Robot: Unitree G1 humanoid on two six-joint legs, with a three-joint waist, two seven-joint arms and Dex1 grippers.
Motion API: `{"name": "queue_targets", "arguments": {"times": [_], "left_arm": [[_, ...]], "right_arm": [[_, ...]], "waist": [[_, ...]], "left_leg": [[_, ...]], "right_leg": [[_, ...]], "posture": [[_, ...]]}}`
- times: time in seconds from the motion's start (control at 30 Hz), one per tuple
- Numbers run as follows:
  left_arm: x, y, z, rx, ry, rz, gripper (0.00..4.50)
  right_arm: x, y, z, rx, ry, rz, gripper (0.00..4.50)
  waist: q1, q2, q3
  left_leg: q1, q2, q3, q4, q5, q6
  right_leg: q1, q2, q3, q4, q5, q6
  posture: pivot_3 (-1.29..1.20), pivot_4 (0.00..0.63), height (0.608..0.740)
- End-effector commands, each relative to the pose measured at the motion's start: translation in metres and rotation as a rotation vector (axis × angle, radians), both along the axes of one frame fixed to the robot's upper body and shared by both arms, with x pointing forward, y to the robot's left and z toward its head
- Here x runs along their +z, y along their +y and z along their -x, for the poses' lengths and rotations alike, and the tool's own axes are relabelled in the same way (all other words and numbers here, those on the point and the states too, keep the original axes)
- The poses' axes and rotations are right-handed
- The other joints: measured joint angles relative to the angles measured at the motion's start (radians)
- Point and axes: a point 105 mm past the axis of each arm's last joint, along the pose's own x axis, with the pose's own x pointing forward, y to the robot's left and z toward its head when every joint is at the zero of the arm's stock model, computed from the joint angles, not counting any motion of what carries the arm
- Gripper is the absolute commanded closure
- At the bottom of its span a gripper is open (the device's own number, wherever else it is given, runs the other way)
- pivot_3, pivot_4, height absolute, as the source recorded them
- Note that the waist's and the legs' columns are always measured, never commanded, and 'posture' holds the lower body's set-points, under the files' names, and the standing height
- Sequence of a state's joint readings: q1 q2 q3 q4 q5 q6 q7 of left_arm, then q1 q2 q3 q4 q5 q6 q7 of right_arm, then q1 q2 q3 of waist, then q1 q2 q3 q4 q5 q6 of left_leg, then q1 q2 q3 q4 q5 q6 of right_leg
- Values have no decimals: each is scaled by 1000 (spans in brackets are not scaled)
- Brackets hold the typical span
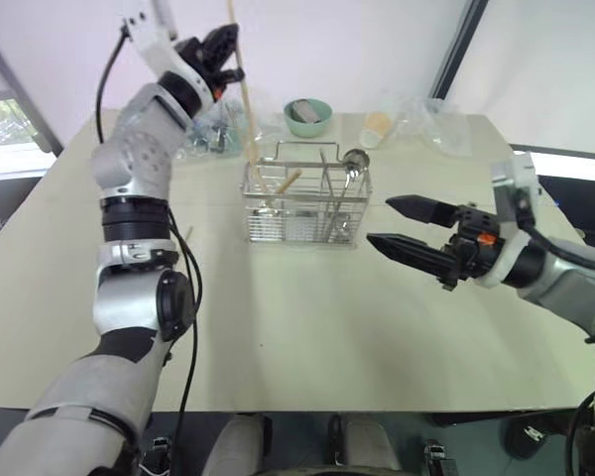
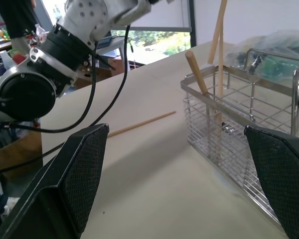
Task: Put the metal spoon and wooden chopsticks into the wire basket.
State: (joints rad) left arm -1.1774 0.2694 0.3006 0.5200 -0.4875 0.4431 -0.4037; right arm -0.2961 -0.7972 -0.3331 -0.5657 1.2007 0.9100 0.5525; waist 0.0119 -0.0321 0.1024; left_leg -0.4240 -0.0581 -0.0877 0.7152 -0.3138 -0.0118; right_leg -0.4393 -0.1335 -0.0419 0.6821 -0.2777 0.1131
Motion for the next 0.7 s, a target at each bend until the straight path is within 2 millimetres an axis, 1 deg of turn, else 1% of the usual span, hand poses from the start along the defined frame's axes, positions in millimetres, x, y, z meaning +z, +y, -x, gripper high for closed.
{"name": "queue_targets", "arguments": {"times": [0.03,0.1,0.17,0.2,0.23,0.27,0.3,0.47,0.5,0.6,0.7], "left_arm": [[0,-11,4,5,-98,-71,4427],[-15,-26,8,-33,-114,-106,4427],[-23,-35,12,-55,-132,-134,4427],[-24,-37,14,-58,-142,-138,4123],[-25,-39,16,-63,-146,-134,3743],[-25,-39,17,-66,-148,-131,3496],[-26,-40,18,-71,-147,-127,3075],[-26,-37,22,-63,-137,-114,485],[-24,-36,23,-61,-139,-113,43],[-19,-29,26,-41,-144,-119,43],[3,-10,28,24,-160,-123,43]], "right_arm": [[13,-2,5,-20,-58,-30,0],[14,-3,4,-33,-55,-36,0],[14,-4,4,-44,-54,-35,0],[14,-4,4,-48,-52,-39,0],[15,-5,3,-51,-49,-44,0],[15,-5,3,-53,-47,-48,0],[16,-5,3,-54,-46,-50,0],[14,-5,0,-61,-34,-55,0],[13,-5,-1,-60,-31,-56,0],[12,-4,-4,-59,-24,-59,0],[11,-4,-7,-55,-17,-60,0]], "waist": [[2,0,0],[3,0,0],[5,0,0],[5,0,0],[3,0,0],[3,0,0],[2,0,0],[2,1,0],[2,1,0],[2,1,0],[-1,1,0]], "left_leg": [[0,0,0,0,0,0],[0,0,0,0,0,0],[0,0,0,0,0,0],[-1,0,0,0,0,0],[-1,0,0,1,0,0],[-2,0,0,1,0,0],[-2,0,0,1,0,0],[-1,0,0,0,0,0],[-1,0,0,0,0,0],[0,0,-1,0,0,1],[0,0,0,1,0,1]], "right_leg": [[0,0,0,0,0,0],[1,0,0,0,0,0],[1,0,0,-1,0,0],[1,0,0,-1,0,0],[1,0,0,-1,0,0],[0,0,0,-1,0,0],[0,0,0,-1,0,0],[0,0,0,-2,0,0],[0,0,0,-2,0,0],[1,0,-1,-1,0,0],[1,0,0,-1,0,0]], "posture": [[0,150,635],[0,150,635],[0,150,635],[0,150,635],[0,150,635],[0,150,635],[0,150,635],[0,150,635],[0,150,635],[0,150,635],[0,150,635]]}}
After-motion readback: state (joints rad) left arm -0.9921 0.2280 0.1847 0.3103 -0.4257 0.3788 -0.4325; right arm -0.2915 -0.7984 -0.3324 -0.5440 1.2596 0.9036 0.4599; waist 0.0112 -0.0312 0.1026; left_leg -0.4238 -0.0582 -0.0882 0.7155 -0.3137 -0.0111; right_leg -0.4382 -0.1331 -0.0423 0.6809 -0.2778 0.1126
